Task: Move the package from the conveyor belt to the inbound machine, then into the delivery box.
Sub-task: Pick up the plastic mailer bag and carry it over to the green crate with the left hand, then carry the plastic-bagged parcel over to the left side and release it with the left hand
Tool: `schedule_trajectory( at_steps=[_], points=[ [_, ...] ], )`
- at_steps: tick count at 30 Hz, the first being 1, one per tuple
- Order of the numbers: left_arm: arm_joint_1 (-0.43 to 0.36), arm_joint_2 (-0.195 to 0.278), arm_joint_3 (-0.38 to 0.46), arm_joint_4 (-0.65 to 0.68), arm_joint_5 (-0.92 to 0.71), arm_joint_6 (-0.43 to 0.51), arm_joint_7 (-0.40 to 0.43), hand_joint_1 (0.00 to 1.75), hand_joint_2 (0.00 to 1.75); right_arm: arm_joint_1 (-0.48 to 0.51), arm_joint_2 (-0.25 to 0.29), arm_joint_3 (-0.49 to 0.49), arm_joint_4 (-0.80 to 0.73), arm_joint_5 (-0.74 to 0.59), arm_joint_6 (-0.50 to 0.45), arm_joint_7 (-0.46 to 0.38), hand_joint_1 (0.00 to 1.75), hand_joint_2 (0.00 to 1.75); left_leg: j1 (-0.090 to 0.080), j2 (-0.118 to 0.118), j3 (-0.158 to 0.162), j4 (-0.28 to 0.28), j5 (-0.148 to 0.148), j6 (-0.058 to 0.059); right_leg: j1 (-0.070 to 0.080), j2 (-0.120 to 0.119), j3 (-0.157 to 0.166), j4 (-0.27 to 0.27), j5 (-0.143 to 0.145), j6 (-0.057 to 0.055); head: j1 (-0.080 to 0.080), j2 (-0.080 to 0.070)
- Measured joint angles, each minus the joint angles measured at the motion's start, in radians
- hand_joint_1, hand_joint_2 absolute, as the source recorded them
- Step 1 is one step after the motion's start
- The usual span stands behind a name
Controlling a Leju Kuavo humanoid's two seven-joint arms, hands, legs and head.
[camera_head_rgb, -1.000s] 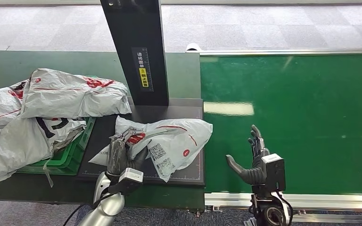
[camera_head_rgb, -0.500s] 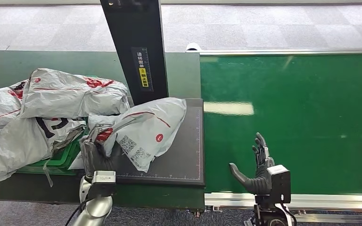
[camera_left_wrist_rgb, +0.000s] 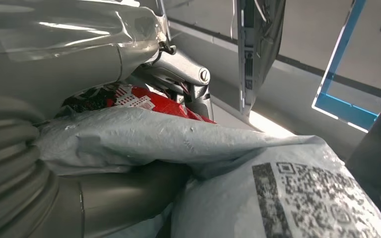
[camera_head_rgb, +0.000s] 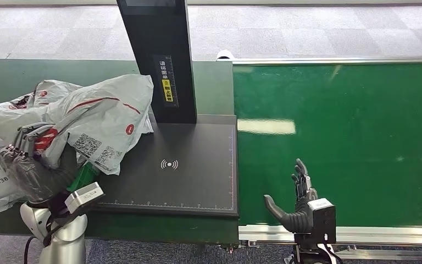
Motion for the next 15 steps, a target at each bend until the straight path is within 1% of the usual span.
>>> schedule_trajectory(
  at_steps=[5, 9, 13, 15],
  points=[
    [-0.004, -0.009, 0.023, -0.014, -0.015, 0.0, 0.0, 1.75, 1.75, 0.001, 0.003, 0.0, -0.001, 0.002, 0.001, 0.001, 0.0, 1.75, 0.0, 0.0, 0.0, 0.0, 0.0, 0.0, 0.0, 0.0, 0.0, 0.0, 0.0, 0.0, 0.0, 0.0],
    [-0.031, -0.019, 0.066, -0.011, -0.085, 0.0, 0.0, 1.75, 1.75, -0.001, 0.004, 0.001, -0.004, 0.028, 0.023, 0.009, 0.0, 1.75, 0.0, 0.0, 0.0, 0.0, 0.0, 0.0, 0.0, 0.0, 0.0, 0.0, 0.0, 0.0, 0.0, 0.0],
    [-0.064, -0.025, 0.114, -0.01, -0.127, 0.0, 0.0, 1.75, 0.0, -0.002, 0.004, 0.005, -0.004, 0.059, 0.041, 0.014, 0.0, 1.75, 0.0, 0.0, 0.0, 0.0, 0.0, 0.0, 0.0, 0.0, 0.0, 0.0, 0.0, 0.0, 0.0, 0.0],
    [-0.091, -0.029, 0.146, -0.01, -0.14, 0.0, 0.0, 1.75, 0.0, -0.001, 0.006, 0.006, -0.004, 0.074, 0.042, 0.015, 0.0, 1.75, 0.0, 0.0, 0.0, 0.0, 0.0, 0.0, 0.0, 0.0, 0.0, 0.0, 0.0, 0.0, 0.0, 0.0]
  ],
)
